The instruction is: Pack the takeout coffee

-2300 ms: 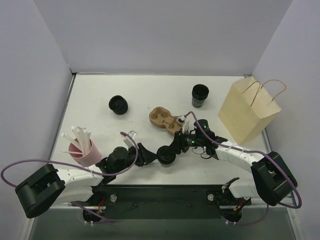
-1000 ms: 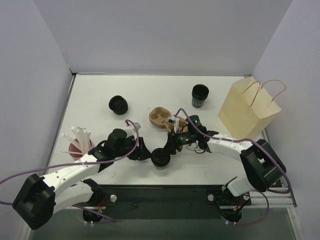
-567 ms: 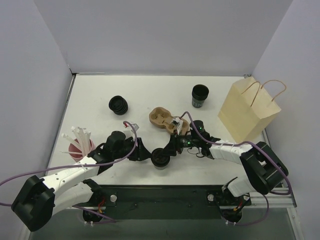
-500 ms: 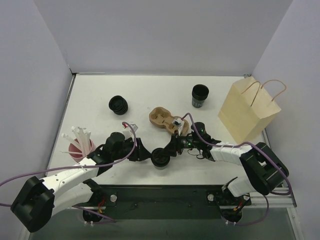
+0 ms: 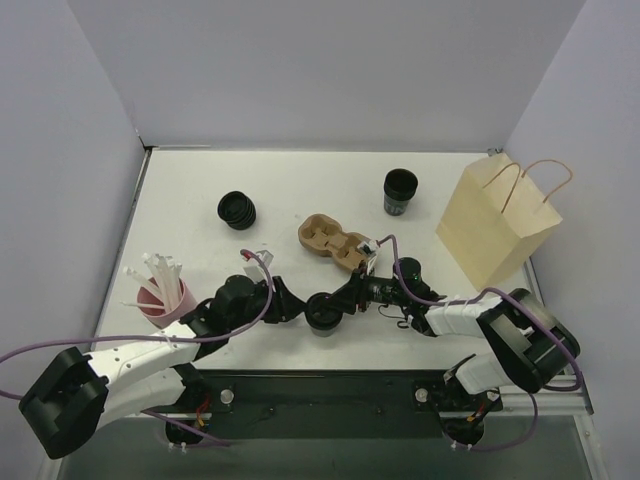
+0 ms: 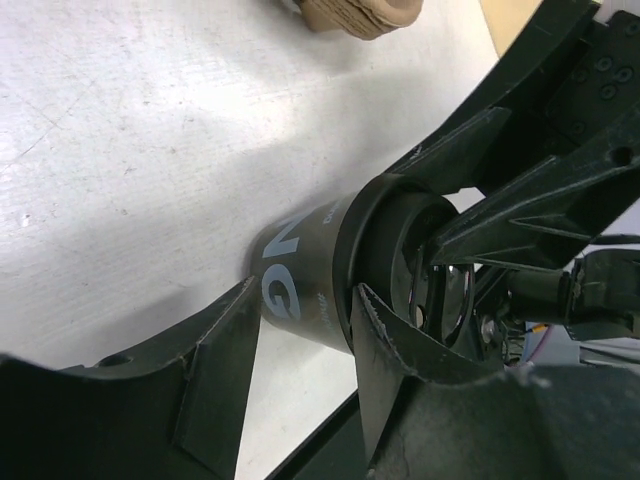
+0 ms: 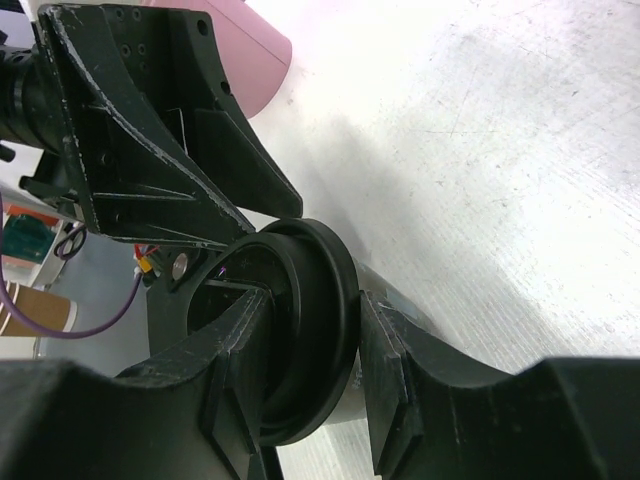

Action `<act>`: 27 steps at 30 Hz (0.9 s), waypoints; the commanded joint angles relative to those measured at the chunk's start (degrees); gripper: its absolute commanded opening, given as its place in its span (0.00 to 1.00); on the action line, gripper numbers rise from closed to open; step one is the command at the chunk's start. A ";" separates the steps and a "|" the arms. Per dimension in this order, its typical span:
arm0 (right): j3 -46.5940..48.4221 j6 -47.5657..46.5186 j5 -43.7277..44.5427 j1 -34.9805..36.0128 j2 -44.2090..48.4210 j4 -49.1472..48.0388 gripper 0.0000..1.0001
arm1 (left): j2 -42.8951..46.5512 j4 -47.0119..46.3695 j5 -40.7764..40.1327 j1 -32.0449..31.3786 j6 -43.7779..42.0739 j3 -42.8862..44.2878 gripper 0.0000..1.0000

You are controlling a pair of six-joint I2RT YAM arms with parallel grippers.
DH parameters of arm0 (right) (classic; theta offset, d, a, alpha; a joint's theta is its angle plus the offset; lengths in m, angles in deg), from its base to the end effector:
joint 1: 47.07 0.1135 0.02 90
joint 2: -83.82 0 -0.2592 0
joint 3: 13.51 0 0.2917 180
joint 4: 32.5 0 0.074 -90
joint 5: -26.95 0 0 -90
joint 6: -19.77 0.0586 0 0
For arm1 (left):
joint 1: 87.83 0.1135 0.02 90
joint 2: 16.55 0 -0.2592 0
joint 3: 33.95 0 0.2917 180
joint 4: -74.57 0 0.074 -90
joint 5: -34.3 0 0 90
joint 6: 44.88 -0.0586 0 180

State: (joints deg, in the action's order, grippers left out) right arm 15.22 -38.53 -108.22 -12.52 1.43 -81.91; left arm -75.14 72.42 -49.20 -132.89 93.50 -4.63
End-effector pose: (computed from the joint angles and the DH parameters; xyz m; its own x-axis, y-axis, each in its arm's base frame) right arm 0.2017 0.1894 0.1269 -0.5681 0.0586 -0.8209 -0.8037 0.1749 0.5687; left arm 0.1769 -0.1866 0.1318 -0.7928 -0.2570 -0.5526 0.2737 0.6600 -0.6996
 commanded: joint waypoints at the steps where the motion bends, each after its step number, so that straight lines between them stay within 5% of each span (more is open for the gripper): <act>1: -4.03 -6.14 7.64 2.28 -2.34 17.15 0.19 | -1.72 18.57 -5.88 -2.76 -2.06 2.47 0.52; 10: -4.12 1.78 13.61 3.68 3.63 18.04 0.19 | 4.09 33.27 -4.66 7.27 -8.92 20.25 0.68; 17: -5.17 8.19 22.74 8.42 7.68 17.24 0.19 | 8.75 22.75 0.44 2.62 -1.29 13.14 0.73; 27: -4.73 13.47 36.28 15.90 11.90 20.67 0.18 | 4.98 18.68 -8.06 -7.23 4.00 10.23 0.76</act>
State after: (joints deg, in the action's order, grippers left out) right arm 12.75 -26.20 -79.50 0.98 13.40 -72.20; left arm -68.80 95.13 -52.41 -138.26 94.66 5.14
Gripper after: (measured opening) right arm 0.363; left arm 0.760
